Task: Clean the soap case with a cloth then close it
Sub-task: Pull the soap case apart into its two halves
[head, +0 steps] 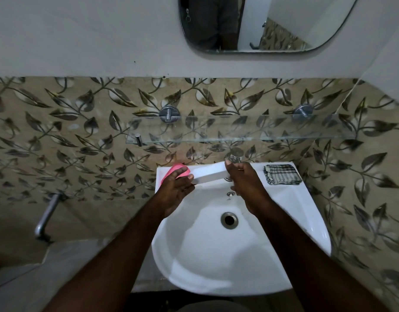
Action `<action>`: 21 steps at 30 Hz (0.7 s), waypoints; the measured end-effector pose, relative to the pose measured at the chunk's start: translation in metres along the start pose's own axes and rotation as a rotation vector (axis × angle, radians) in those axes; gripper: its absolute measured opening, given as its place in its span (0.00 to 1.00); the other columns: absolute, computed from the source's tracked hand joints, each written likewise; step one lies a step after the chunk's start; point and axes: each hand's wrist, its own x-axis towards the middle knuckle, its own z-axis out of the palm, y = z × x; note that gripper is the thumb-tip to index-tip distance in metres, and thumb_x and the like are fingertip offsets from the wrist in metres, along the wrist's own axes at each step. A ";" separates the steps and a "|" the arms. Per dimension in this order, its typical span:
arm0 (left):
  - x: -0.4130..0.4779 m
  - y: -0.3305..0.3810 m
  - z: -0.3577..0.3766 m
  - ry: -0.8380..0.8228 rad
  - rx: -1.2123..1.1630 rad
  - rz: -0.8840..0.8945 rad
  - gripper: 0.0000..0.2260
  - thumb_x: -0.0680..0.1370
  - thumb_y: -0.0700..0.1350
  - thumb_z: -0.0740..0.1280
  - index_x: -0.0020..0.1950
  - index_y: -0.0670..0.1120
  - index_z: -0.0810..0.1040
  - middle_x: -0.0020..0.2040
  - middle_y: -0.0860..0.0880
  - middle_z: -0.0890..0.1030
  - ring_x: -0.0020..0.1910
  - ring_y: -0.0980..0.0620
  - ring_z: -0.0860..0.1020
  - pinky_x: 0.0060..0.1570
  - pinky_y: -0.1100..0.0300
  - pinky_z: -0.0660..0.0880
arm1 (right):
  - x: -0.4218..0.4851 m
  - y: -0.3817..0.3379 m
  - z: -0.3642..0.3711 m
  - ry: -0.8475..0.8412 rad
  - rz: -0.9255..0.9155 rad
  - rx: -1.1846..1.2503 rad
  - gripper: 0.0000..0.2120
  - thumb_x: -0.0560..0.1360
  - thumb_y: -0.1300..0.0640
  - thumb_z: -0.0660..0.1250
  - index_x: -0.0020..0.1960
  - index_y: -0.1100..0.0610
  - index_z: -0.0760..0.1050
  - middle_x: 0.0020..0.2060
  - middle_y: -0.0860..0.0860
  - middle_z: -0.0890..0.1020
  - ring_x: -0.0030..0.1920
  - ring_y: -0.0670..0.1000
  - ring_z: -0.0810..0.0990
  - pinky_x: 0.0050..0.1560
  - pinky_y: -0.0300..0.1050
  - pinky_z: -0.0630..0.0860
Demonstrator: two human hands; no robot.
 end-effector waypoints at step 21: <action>0.000 0.000 -0.017 0.097 -0.010 -0.057 0.07 0.80 0.44 0.60 0.52 0.45 0.76 0.49 0.39 0.80 0.49 0.42 0.80 0.53 0.52 0.74 | -0.017 0.012 -0.014 0.128 -0.304 0.044 0.26 0.59 0.41 0.78 0.49 0.41 0.67 0.49 0.48 0.77 0.48 0.51 0.80 0.52 0.61 0.78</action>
